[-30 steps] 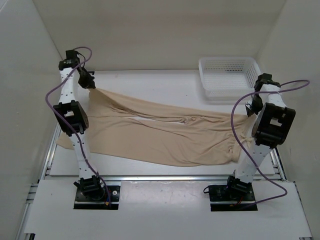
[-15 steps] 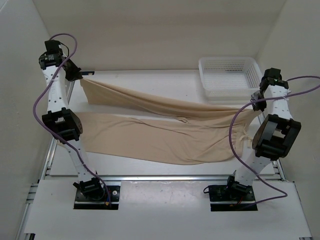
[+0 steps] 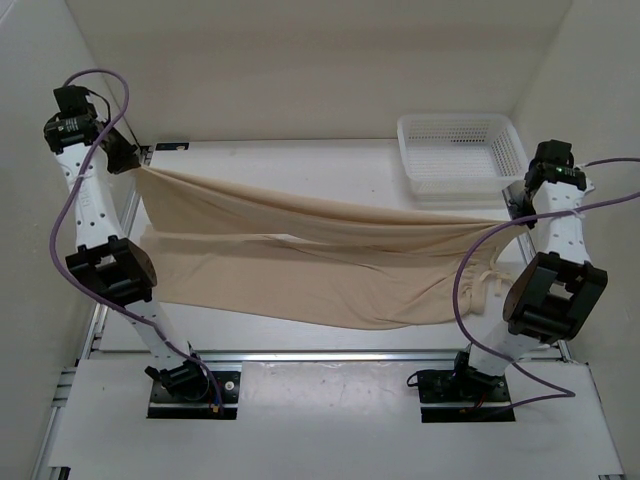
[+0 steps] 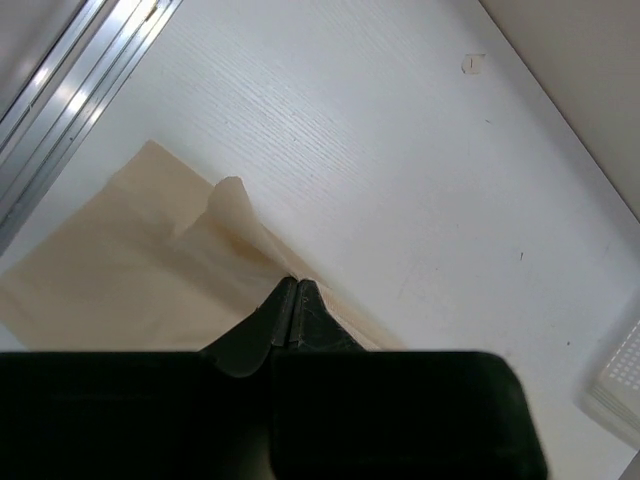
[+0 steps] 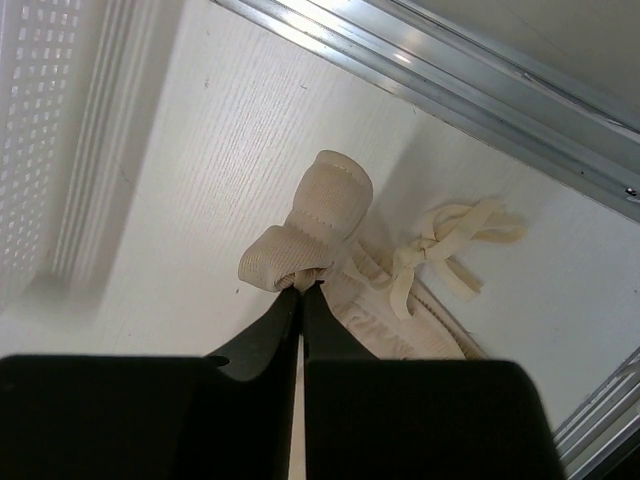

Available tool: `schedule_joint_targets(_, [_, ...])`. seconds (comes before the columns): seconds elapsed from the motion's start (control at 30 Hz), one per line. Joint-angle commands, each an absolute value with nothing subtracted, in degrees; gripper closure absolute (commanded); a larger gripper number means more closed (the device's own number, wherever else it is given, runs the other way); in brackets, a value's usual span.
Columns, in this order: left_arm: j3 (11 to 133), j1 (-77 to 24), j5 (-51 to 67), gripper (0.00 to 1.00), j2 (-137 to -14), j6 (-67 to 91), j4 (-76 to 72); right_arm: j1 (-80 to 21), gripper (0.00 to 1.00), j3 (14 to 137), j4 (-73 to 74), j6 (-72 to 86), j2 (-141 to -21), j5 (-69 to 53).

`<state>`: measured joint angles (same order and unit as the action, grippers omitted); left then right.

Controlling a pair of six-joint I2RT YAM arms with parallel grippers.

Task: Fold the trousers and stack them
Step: Flatten the trousers out

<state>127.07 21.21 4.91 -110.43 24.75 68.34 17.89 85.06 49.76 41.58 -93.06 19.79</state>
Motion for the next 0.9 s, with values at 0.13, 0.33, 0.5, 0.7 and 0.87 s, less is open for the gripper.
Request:
schedule_joint_targets(0.13, [135.16,19.69,3.6,0.9,-117.93,24.26,66.01,18.54,1.0,91.66,48.43,41.84,-98.6,21.71])
schedule_joint_targets(0.33, [155.63,16.35,8.68,0.8,-139.55,27.41,64.16,17.4,0.91,101.75,47.11,41.84,-108.27,18.11])
schedule_joint_targets(0.5, [146.75,15.3,10.82,0.06,-136.16,27.17,59.87,13.8,0.54,103.62,47.11,39.81,-108.38,18.81])
schedule_joint_targets(0.7, [139.77,15.29,5.98,0.11,-128.59,22.34,64.15,11.79,0.46,95.37,45.8,39.81,-103.63,18.28])
schedule_joint_targets(0.87, [126.06,15.29,3.52,0.71,-121.82,21.27,64.69,8.71,0.46,85.9,45.26,39.81,-97.74,18.28])
